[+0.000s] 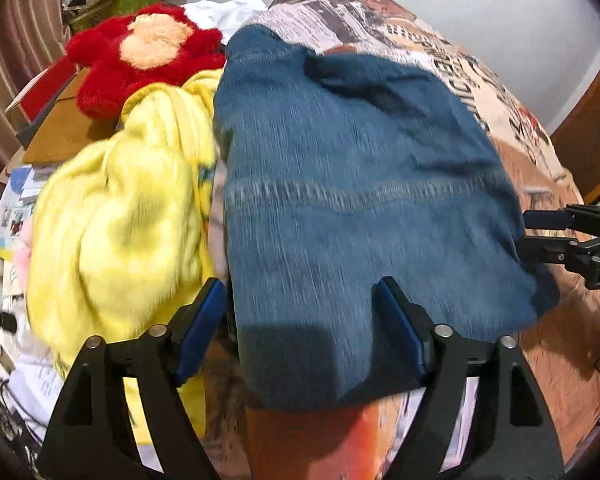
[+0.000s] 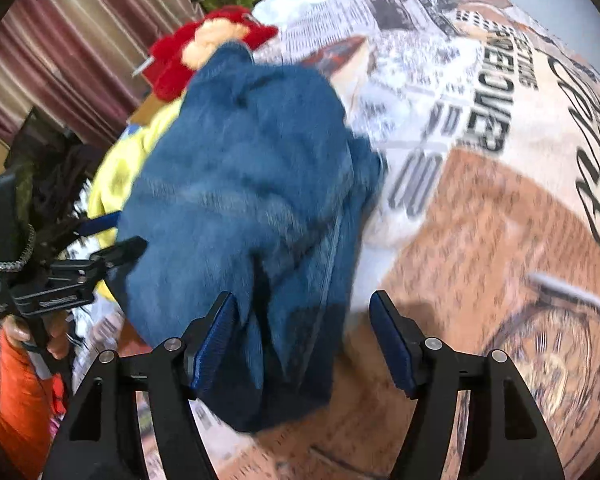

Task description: Fold large clothes

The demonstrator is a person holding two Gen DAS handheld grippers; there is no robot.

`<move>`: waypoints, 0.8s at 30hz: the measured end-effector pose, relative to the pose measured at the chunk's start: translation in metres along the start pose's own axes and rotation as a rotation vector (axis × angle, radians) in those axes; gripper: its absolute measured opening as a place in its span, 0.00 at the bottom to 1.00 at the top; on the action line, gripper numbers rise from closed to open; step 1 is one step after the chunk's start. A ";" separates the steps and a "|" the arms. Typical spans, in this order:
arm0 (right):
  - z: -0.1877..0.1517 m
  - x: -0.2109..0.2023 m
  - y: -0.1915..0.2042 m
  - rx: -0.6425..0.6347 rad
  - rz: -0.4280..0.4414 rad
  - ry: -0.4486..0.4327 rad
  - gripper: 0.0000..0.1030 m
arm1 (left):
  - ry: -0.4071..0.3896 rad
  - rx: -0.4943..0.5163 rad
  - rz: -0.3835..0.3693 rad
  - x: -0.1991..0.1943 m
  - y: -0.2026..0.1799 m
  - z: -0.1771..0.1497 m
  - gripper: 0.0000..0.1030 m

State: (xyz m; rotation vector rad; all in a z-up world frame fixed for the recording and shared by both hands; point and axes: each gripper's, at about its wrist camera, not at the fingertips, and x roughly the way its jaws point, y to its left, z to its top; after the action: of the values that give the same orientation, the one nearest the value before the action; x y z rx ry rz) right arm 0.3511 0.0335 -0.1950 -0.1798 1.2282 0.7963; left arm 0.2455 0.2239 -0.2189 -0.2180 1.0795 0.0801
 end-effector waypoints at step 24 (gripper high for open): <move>-0.062 -0.228 0.083 -0.091 0.003 -0.646 0.67 | -0.580 0.028 0.057 -0.235 -0.076 -0.027 0.80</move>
State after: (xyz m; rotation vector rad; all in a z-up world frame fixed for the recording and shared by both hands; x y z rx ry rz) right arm 0.2260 -0.0407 0.0093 0.0113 0.5836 0.8271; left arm 0.1244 0.1541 -0.0139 -0.1258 0.5085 0.1677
